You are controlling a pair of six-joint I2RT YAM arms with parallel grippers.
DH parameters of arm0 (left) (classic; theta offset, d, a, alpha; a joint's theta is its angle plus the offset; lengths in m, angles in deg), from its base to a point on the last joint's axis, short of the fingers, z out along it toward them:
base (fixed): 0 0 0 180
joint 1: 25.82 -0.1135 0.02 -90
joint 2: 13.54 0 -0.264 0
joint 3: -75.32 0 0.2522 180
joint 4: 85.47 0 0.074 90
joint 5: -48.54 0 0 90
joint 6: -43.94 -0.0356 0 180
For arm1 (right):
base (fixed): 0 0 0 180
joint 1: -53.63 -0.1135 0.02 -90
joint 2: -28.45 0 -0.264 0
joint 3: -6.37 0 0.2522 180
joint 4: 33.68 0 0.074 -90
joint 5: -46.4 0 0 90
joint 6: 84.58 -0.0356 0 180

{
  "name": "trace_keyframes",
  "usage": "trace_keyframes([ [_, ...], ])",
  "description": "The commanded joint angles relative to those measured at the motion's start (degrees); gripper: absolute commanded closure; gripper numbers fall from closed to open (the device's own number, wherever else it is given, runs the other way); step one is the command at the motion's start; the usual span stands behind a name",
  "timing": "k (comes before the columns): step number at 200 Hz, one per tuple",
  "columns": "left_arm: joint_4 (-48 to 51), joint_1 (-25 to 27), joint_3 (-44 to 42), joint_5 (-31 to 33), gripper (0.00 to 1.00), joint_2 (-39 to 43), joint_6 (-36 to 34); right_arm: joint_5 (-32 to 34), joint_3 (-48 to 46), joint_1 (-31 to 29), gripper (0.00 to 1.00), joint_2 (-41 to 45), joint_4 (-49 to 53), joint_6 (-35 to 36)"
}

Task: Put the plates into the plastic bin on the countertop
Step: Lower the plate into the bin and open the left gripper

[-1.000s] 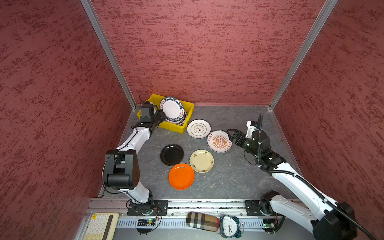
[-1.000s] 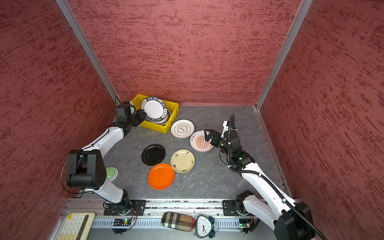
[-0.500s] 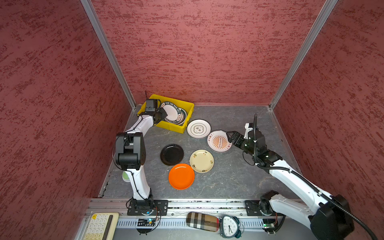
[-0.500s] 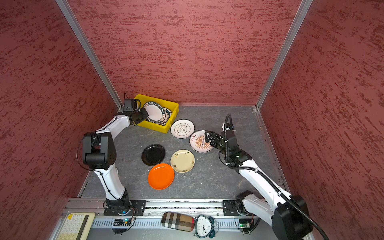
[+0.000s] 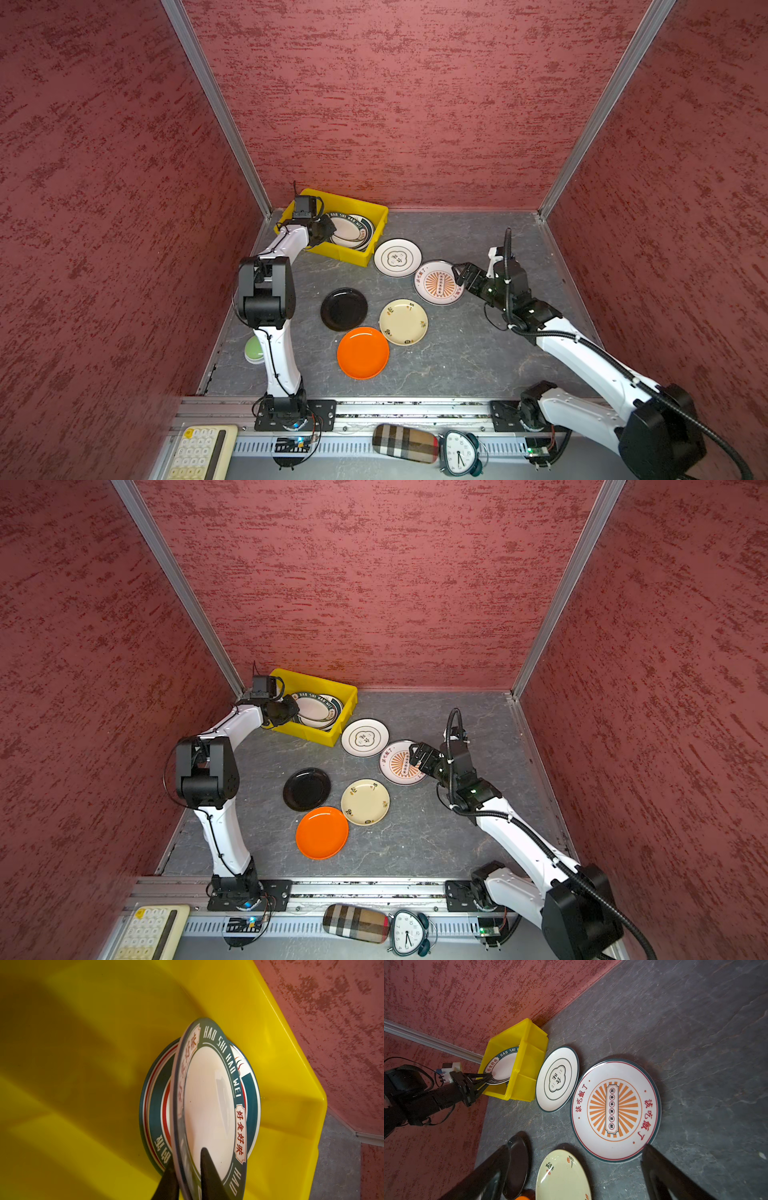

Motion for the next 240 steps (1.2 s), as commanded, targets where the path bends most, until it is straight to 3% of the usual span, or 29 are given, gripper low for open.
trace_keyframes([
  [1,0.86,-0.25,1.84,-0.15,0.74,-1.02,-0.82,1.7,0.64,-0.34,0.01,0.02,0.57,-0.42],
  [50,1.46,-0.22,3.03,-1.25,0.7,-1.47,-1.29,1.13,-0.88,-0.34,0.01,-0.18,0.11,-2.11],
  [65,1.55,-0.12,3.19,-1.69,0.54,-1.56,-1.74,1.19,-1.02,-0.34,0.01,-0.14,0.2,-2.16],
  [96,1.35,0.46,2.42,-2.23,0.32,-0.21,-3.6,0.84,-0.98,-0.33,0.01,0.01,0.66,-2.33],
  [118,0.68,0.97,1.22,-0.46,0.0,1.69,-5.0,-0.2,-1.03,-0.34,0.01,-0.18,0.36,-3.11],
  [182,-1.19,1.28,-1.07,0.97,0.01,6.04,-5.97,-1.4,-1.15,-0.27,0.01,-1.32,0.48,-3.48],
  [240,-9.31,4.3,-11.87,3.29,0.01,19.53,-5.64,-8.79,-2.22,0.6,0.01,-1.8,0.41,-5.86],
])
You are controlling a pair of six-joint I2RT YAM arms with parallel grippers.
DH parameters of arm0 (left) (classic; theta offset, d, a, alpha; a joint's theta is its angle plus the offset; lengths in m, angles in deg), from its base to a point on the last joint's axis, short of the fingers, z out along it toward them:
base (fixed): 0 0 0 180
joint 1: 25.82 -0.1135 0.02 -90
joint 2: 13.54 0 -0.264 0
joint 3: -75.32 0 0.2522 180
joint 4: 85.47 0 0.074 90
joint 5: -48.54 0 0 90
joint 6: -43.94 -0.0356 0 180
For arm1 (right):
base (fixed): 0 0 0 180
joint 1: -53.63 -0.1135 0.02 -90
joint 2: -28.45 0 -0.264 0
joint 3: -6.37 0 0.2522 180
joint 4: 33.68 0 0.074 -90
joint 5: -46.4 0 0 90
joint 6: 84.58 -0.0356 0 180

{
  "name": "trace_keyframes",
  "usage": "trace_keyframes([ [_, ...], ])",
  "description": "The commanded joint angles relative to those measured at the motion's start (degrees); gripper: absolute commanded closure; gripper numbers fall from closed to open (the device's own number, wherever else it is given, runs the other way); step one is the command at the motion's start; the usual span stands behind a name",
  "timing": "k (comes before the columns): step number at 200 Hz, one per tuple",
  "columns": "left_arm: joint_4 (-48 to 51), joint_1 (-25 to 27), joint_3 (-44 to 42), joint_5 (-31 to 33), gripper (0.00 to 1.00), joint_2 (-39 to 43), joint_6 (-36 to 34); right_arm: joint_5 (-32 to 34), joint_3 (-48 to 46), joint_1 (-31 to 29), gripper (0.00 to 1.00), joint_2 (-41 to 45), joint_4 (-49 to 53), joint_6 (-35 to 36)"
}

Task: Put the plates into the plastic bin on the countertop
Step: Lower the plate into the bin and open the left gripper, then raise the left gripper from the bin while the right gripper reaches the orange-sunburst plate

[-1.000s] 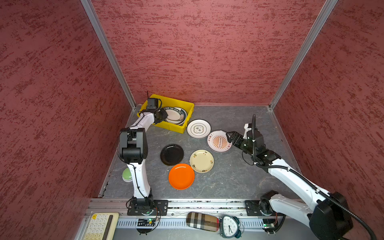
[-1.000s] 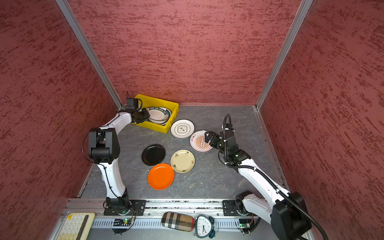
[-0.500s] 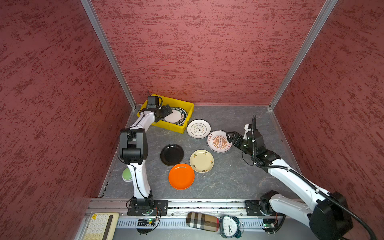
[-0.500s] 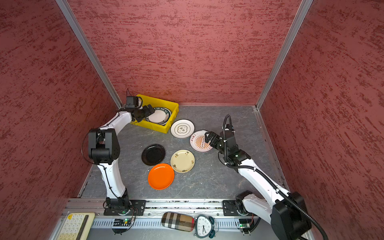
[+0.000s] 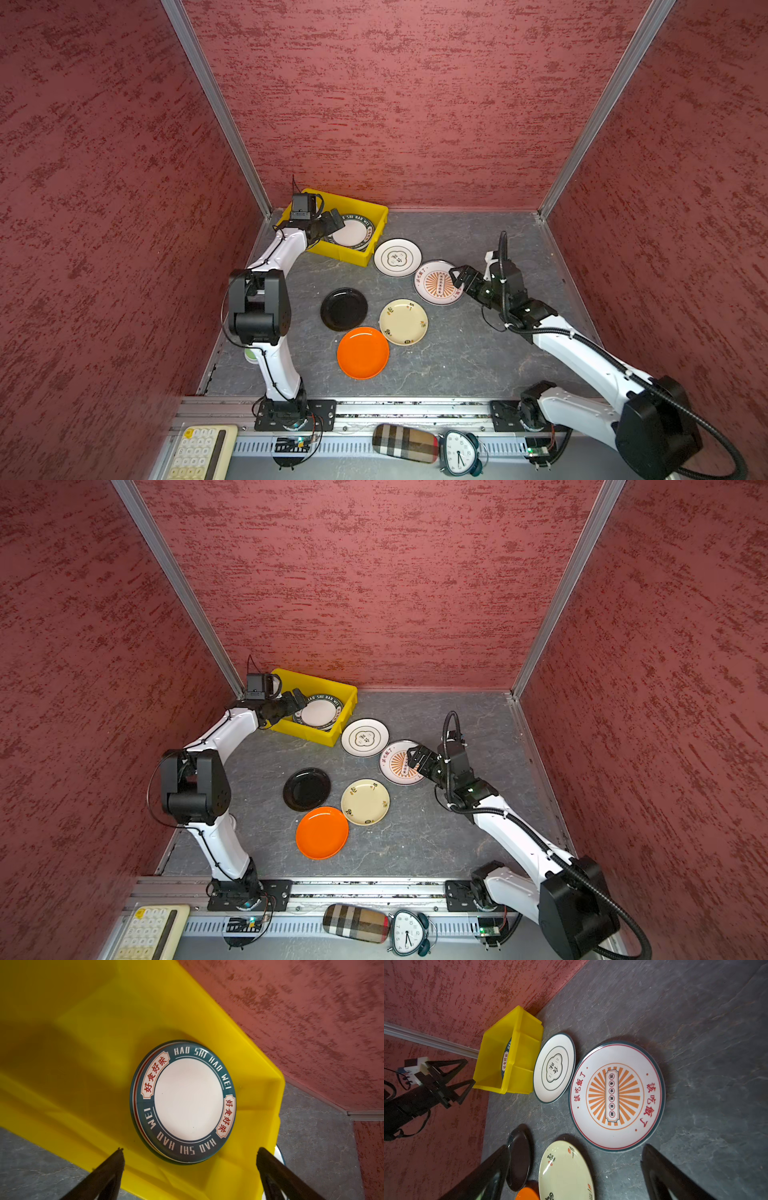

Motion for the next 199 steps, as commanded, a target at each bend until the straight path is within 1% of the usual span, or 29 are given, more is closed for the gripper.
trace_keyframes([
  [1,-6.0,1.95,-4.47,1.96,0.01,6.99,-0.51,-4.3,-1.39,0.42,0.01,0.38,0.25,-1.87],
  [32,-11.69,3.59,-15.42,1.89,0.0,17.48,2.0,-6.65,-3.63,1.35,0.01,2.81,1.47,-2.53],
  [52,-14.38,4.39,-22.37,0.94,0.01,24.5,3.91,-8.55,-6.46,2.21,0.01,4.36,0.19,-3.29],
  [65,-16.33,5.15,-26.64,-0.92,0.01,28.89,6.22,-8.56,-8.87,2.79,0.01,5.15,-1.08,-3.67],
  [75,-18.28,6.05,-29.45,-4.65,0.01,31.91,7.97,-8.76,-10.78,3.68,0.01,5.48,-2.19,-3.98],
  [82,-18.64,6.91,-30.8,-6.14,0.01,33.85,8.86,-9.46,-11.66,4.48,0.01,5.57,-2.51,-4.58],
  [94,-18.17,8.85,-32.7,-6.07,0.01,36.96,9.53,-10.74,-12.94,5.05,0.01,5.95,-3.68,-5.08],
  [113,-19.45,11.93,-36.88,-4.21,0.01,41.01,9.76,-11.57,-14.49,5.39,0.01,7.13,-4.46,-5.55],
  [134,-20.27,12.92,-39.62,-5.7,0.01,42.22,10.83,-10.39,-14.47,6.03,0.01,8.22,-1.5,-4.07],
  [163,-19.62,13.69,-40.64,-9.68,0.01,41.01,11.59,-9.62,-14.15,6.71,0.01,9.05,1.09,-1.32],
  [180,-21.57,15.58,-42.67,-9.13,0.01,40.89,12.18,-10.21,-14.2,7.19,0.02,8.58,1.8,-1.31],
  [199,-24.01,19.13,-43.77,-7.49,0.01,40.1,11.69,-12.19,-14.58,7.37,0.04,7.97,1.25,-1.07],
])
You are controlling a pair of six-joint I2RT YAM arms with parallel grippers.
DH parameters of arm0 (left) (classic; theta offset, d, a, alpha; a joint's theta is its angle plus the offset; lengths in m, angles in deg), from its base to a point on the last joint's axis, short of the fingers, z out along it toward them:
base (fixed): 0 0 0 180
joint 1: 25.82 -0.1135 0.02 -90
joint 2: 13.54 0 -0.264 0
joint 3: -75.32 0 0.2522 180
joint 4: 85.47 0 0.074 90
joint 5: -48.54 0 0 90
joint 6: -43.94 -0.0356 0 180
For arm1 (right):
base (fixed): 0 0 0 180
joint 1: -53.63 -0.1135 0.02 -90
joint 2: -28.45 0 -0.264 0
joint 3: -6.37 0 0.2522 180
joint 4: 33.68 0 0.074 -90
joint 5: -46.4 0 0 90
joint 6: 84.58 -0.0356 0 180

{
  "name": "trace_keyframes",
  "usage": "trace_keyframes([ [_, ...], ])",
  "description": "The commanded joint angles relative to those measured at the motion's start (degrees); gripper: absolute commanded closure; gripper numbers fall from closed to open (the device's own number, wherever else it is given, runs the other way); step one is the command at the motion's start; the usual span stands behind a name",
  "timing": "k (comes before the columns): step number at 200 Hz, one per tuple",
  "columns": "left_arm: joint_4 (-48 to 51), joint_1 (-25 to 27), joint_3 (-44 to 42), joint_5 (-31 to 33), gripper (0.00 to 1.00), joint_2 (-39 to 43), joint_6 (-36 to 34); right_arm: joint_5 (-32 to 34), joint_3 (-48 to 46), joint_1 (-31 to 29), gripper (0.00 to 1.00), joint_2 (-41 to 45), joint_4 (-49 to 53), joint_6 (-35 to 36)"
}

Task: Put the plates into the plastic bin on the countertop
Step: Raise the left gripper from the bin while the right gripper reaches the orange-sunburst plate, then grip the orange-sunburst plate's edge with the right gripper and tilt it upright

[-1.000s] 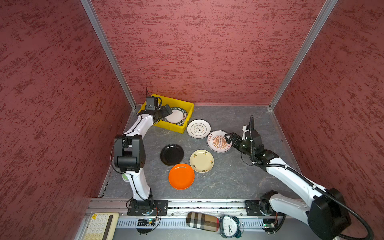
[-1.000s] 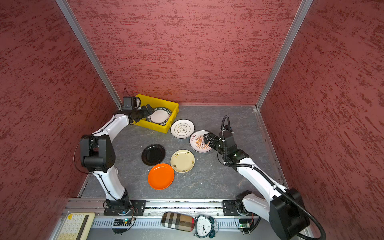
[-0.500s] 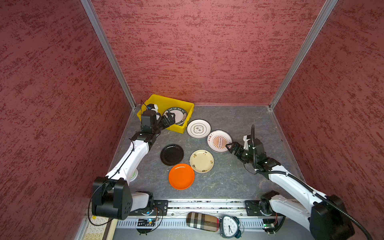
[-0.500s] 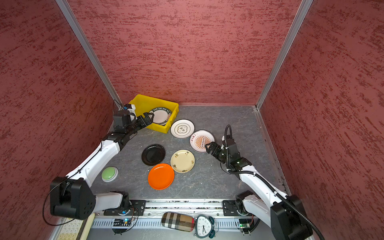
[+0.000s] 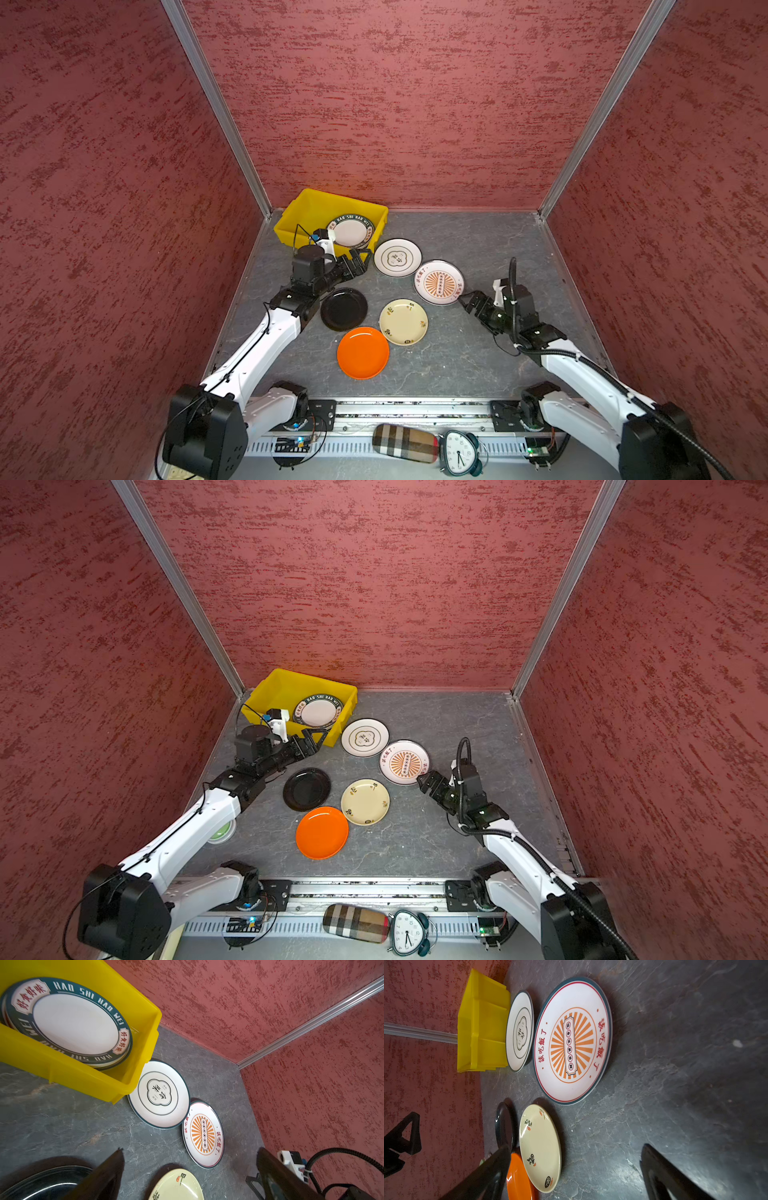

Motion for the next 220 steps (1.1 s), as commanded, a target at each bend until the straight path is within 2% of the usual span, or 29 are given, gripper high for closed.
trace_keyframes([
  [1,-4.1,3.48,-1.19,0.23,0.01,-1.02,0.0,-2.06,0.21,0.49,0.04,-0.48,0.57,1.33],
  [28,-5.28,8.02,-1.38,3.14,0.01,-2.76,-3.1,-1.85,-0.76,0.65,0.06,-2.52,-1.77,2.57],
  [53,-5.6,9.72,-2.04,4.86,0.0,-3.03,-5.11,-2.76,-0.91,0.8,0.09,-7.17,-6.26,2.88],
  [87,-5.98,9.75,-3.68,7.01,0.01,-2.61,-6.96,-5.91,0.71,0.84,0.14,-15.69,-12.71,3.11],
  [159,-6.42,8.71,-6.02,6.98,0.01,-3.95,-6.62,-4.42,6.07,0.84,0.27,-29.84,-19.57,1.02],
  [220,-7.07,7.2,-6.81,6.1,0.01,-5.14,-5.39,-2.01,8.67,0.84,0.44,-35.38,-23.98,-2.1],
])
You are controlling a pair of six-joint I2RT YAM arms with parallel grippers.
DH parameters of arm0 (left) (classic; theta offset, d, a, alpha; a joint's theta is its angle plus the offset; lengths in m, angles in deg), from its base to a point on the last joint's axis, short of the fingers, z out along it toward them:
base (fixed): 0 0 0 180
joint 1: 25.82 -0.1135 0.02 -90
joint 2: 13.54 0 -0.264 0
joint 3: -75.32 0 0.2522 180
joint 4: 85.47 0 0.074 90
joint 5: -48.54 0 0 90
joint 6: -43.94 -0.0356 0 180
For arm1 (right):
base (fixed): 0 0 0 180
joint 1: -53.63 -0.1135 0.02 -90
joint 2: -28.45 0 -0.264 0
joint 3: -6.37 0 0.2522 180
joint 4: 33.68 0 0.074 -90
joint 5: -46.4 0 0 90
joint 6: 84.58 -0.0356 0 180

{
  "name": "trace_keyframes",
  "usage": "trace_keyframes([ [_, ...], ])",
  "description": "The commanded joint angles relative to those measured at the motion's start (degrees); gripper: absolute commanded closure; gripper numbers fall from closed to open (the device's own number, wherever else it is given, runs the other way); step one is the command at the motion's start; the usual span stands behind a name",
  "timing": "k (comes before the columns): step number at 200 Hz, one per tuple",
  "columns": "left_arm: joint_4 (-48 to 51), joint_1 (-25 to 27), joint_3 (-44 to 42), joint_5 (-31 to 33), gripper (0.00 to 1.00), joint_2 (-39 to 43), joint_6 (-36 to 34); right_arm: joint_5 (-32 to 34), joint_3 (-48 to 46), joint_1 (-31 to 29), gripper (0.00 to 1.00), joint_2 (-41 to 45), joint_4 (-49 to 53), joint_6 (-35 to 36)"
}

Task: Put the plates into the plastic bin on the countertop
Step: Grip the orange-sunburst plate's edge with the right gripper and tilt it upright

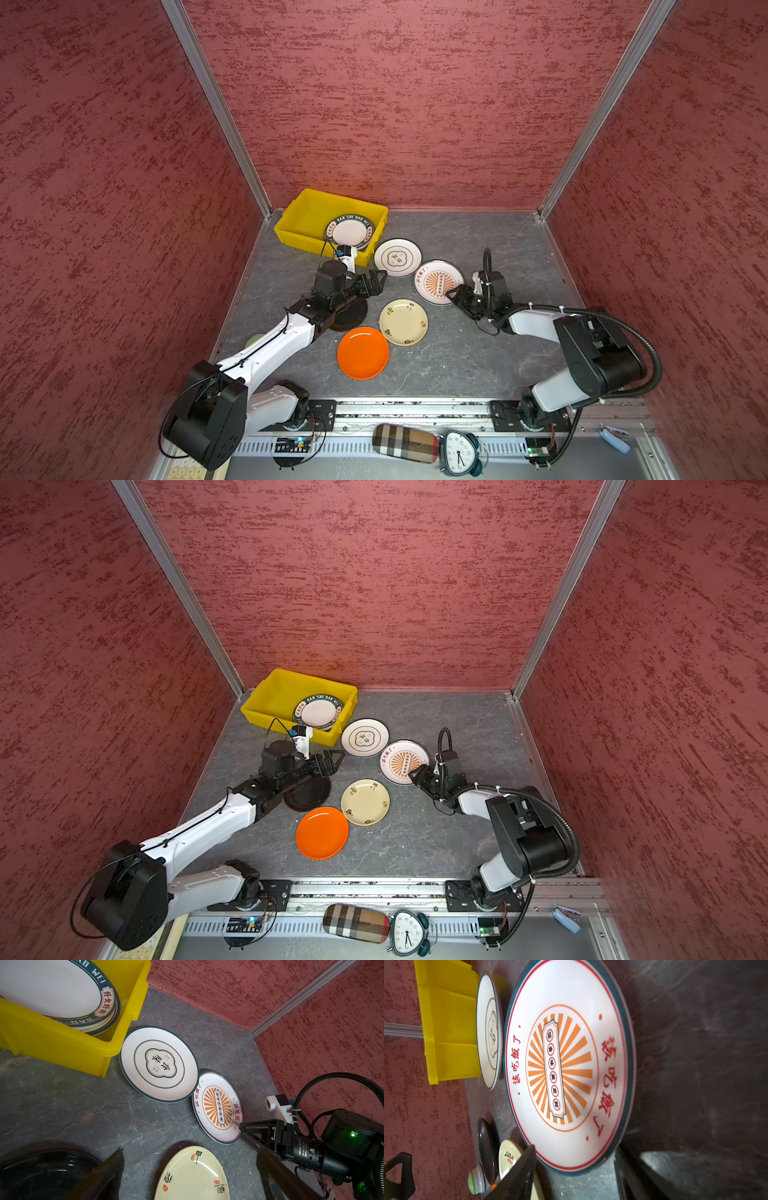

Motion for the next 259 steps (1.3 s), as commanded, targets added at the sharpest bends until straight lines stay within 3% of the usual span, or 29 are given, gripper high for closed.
trace_keyframes([
  [1,-1.78,-0.6,-0.67,-0.28,0.01,-1.31,0.1,2.5,1.7,0.25,0.45,-1.94,-1.66,-1.84],
  [28,-2.81,-0.96,-0.77,-1.25,0.01,-1.89,1.44,4.58,1.62,0.26,0.64,-2.75,-2.32,-3.57],
  [78,-3.38,-0.95,-0.02,-1.5,0.01,-3.18,1.66,7.65,-0.36,0.36,0.78,-1.52,-5.89,-5.56],
  [170,-3.05,-0.78,2.0,-2.76,0.01,-5.17,2.41,8.71,-1.43,1.65,0.92,-1.16,-6.84,-5.73],
  [259,-3.79,1.14,4.06,-4.35,0.01,-8.85,3.66,11.73,-5.58,3.16,0.96,13.15,0.6,-3.19],
])
